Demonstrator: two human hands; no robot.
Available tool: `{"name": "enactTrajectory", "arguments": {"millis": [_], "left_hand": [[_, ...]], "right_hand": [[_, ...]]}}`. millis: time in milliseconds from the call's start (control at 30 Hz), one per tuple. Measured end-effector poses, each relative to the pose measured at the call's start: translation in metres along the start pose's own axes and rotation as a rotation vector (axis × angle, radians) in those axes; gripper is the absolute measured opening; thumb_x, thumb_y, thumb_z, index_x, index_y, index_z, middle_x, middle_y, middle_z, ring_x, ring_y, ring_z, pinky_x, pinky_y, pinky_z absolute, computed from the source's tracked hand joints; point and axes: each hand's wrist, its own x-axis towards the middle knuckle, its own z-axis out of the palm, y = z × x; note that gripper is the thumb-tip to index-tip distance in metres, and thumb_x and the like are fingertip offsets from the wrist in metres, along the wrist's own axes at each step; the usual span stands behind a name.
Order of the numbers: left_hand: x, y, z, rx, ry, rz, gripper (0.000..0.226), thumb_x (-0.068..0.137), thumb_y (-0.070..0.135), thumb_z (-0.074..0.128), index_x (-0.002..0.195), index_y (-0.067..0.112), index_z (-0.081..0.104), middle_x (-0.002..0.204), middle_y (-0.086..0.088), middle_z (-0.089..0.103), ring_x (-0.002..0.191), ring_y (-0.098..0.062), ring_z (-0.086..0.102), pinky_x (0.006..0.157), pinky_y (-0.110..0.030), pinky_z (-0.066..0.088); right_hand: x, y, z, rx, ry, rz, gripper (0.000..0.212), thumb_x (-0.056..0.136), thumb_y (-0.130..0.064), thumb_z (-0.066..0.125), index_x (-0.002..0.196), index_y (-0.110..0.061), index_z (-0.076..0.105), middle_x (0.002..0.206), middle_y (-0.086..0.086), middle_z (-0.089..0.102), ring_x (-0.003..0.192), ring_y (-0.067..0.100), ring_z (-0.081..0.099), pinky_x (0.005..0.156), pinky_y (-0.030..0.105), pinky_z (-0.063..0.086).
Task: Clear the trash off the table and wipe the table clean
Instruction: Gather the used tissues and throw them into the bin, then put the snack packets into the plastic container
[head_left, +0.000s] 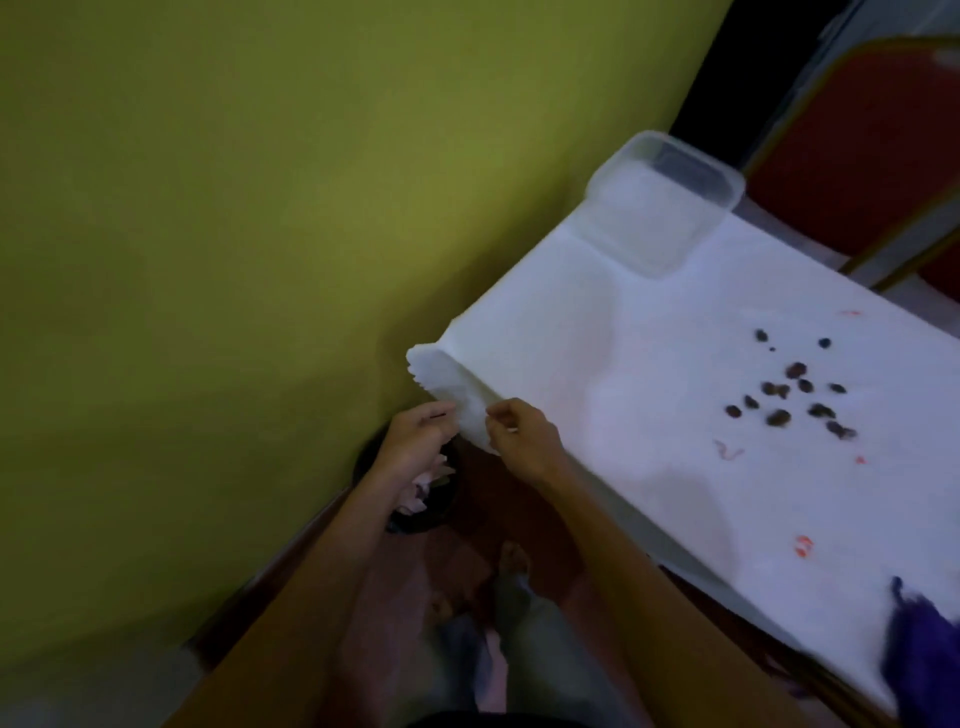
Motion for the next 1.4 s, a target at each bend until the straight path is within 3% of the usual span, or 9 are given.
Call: {"name": "enactTrajectory", "arguments": {"millis": [167,267,367,500,600,767,967,1400], "left_hand": [[-0.019,0.03,0.055,0.128,-0.134,0.085,0.03,0.09,0.019,0.062,0.118,0.029,0.069,0.112,-0.005,0.07,0.106,-0.018,0.065,0.093,-0.042,0.056],[-0.028,0.048,0.099,0.188,-0.187,0.12,0.03,0.089,0.02,0.063,0.117,0.029,0.07,0.106,-0.008,0.071,0.103,-0.021,0.066,0.092,-0.042,0.057],[-0.035,0.057,0.141,0.206,-0.259,0.147,0.027,0.09,0.023,0.063,0.115,0.031,0.07,0.106,-0.003,0.071,0.102,-0.018,0.066,0.091,-0.04,0.058],[-0.038,0.065,0.192,0.207,-0.325,0.151,0.024,0.091,0.023,0.066,0.113,0.029,0.07,0.107,-0.004,0.072,0.101,-0.018,0.068,0.089,-0.04,0.059],[-0.039,0.071,0.224,0.217,-0.361,0.16,0.021,0.091,0.023,0.067,0.111,0.028,0.071,0.106,-0.007,0.073,0.1,-0.019,0.07,0.085,-0.038,0.06],[-0.035,0.083,0.258,0.213,-0.366,0.165,0.02,0.091,0.021,0.068,0.109,0.028,0.071,0.106,-0.006,0.073,0.1,-0.021,0.07,0.084,-0.039,0.06],[-0.023,0.086,0.271,0.19,-0.35,0.108,0.02,0.09,0.018,0.068,0.107,0.026,0.072,0.107,-0.008,0.074,0.101,-0.024,0.07,0.086,-0.04,0.059],[0.059,0.14,0.281,0.117,-0.294,0.003,0.02,0.091,0.013,0.066,0.111,0.019,0.068,0.111,-0.007,0.072,0.102,-0.025,0.069,0.088,-0.041,0.058]], "right_hand": [[-0.036,0.017,-0.05,0.074,0.167,0.031,0.021,0.093,-0.027,0.058,0.112,-0.023,0.067,0.109,-0.004,0.071,0.095,0.014,0.069,0.09,0.03,0.053],[-0.053,0.033,-0.084,0.123,0.254,0.047,0.021,0.093,-0.028,0.058,0.112,-0.023,0.067,0.11,-0.006,0.07,0.092,0.013,0.07,0.087,0.029,0.054],[-0.068,0.053,-0.116,0.168,0.31,0.083,0.021,0.095,-0.025,0.057,0.112,-0.021,0.067,0.109,-0.004,0.07,0.085,0.01,0.071,0.074,0.016,0.051],[-0.083,0.079,-0.159,0.182,0.379,0.116,0.019,0.095,-0.024,0.056,0.111,-0.02,0.066,0.11,-0.003,0.07,0.094,0.015,0.07,0.089,0.031,0.054],[-0.089,0.091,-0.187,0.184,0.417,0.129,0.019,0.096,-0.023,0.056,0.111,-0.019,0.066,0.11,-0.001,0.07,0.094,0.015,0.069,0.089,0.031,0.054],[-0.079,0.099,-0.22,0.192,0.432,0.112,0.02,0.096,-0.023,0.054,0.113,-0.019,0.065,0.112,0.0,0.069,0.095,0.017,0.069,0.092,0.036,0.055],[-0.064,0.093,-0.242,0.358,0.404,0.123,0.02,0.095,-0.022,0.056,0.112,-0.018,0.067,0.104,-0.003,0.071,0.078,0.009,0.073,0.079,0.03,0.06],[0.027,0.074,-0.279,0.401,0.348,0.178,0.018,0.094,-0.019,0.057,0.109,-0.018,0.067,0.099,-0.002,0.07,0.077,0.011,0.074,0.082,0.036,0.061]]}}
